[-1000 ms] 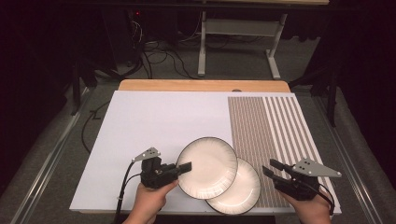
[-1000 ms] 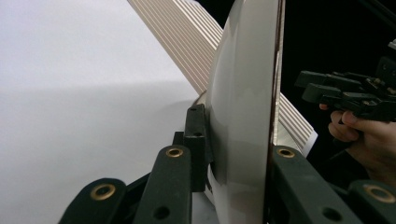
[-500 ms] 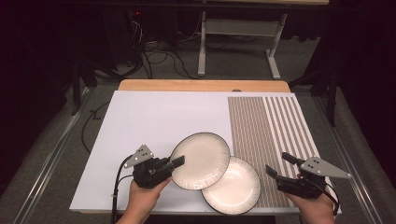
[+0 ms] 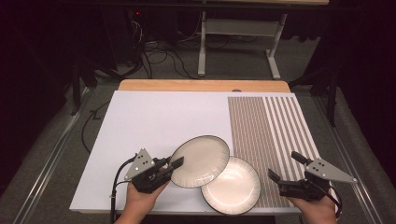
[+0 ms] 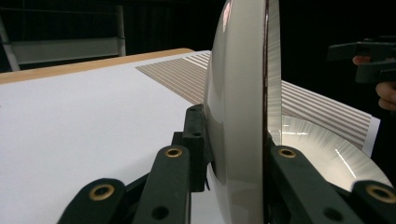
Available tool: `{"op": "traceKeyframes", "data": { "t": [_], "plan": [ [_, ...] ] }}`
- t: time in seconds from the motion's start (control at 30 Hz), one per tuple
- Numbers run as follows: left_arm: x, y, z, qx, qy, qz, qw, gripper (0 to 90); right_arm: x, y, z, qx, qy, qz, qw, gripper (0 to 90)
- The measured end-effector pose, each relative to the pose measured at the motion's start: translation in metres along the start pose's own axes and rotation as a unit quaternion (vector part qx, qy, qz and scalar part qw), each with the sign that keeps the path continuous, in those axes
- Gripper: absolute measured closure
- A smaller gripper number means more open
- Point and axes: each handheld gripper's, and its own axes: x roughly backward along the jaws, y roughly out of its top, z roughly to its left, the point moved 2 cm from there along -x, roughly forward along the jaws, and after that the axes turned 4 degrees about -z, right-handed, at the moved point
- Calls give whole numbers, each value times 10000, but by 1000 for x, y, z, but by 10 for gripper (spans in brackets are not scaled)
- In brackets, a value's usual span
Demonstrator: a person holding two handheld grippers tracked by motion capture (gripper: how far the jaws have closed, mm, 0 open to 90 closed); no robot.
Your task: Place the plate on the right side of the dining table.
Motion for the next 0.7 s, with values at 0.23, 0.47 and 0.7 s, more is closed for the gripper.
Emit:
{"op": "traceKeyframes", "data": {
  "t": [0.23, 0.47, 0.7],
  "plan": [
    [4, 2, -2, -233, -47, 60, 9997, 767, 0, 0, 2, 108, 12, 63, 9999, 7],
    [3, 3, -2, -233, -75, 112, 9996, 768, -5, 11, 8, 156, 134, -31, 9998, 19],
    [4, 4, -1, -215, -75, 165, 9996, 768, -19, 24, 19, 201, 303, -6, 9993, 29]
  ]
}}
